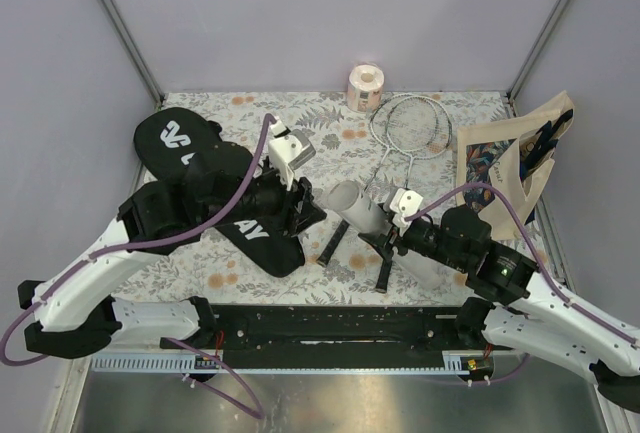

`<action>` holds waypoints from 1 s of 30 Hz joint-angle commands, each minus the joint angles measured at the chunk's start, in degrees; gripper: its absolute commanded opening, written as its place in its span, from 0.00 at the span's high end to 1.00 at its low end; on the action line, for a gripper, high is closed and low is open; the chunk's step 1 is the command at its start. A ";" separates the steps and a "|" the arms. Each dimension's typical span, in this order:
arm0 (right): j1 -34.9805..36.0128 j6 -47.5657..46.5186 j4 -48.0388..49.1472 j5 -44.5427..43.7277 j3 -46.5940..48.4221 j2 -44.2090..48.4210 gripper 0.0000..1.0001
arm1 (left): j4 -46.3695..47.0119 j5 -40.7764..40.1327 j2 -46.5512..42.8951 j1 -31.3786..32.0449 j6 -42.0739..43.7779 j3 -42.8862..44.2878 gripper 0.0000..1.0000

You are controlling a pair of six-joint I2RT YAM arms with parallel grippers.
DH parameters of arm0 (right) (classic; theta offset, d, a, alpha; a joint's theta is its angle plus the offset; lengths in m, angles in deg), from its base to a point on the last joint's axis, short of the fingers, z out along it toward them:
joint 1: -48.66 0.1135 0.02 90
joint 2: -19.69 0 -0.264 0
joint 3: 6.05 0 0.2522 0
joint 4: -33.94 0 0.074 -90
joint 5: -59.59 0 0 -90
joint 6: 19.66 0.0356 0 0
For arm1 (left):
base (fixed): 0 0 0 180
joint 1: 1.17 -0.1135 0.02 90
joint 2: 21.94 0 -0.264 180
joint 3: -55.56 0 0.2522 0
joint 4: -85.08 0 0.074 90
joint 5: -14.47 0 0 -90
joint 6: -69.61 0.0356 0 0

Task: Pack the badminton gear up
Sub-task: Close the lid on the shuttle tube.

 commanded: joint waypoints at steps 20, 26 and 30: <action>0.30 -2.13 -0.15 8.77 2.45 1.81 0.61 | -6.21 20.67 8.96 -0.72 19.82 8.34 0.67; 0.30 -2.13 0.03 8.59 2.36 2.07 0.61 | -5.95 20.68 9.05 -0.90 20.08 7.81 0.96; 0.30 -2.04 0.03 7.98 1.75 2.60 0.61 | -3.59 19.54 8.00 -1.16 18.33 6.41 1.00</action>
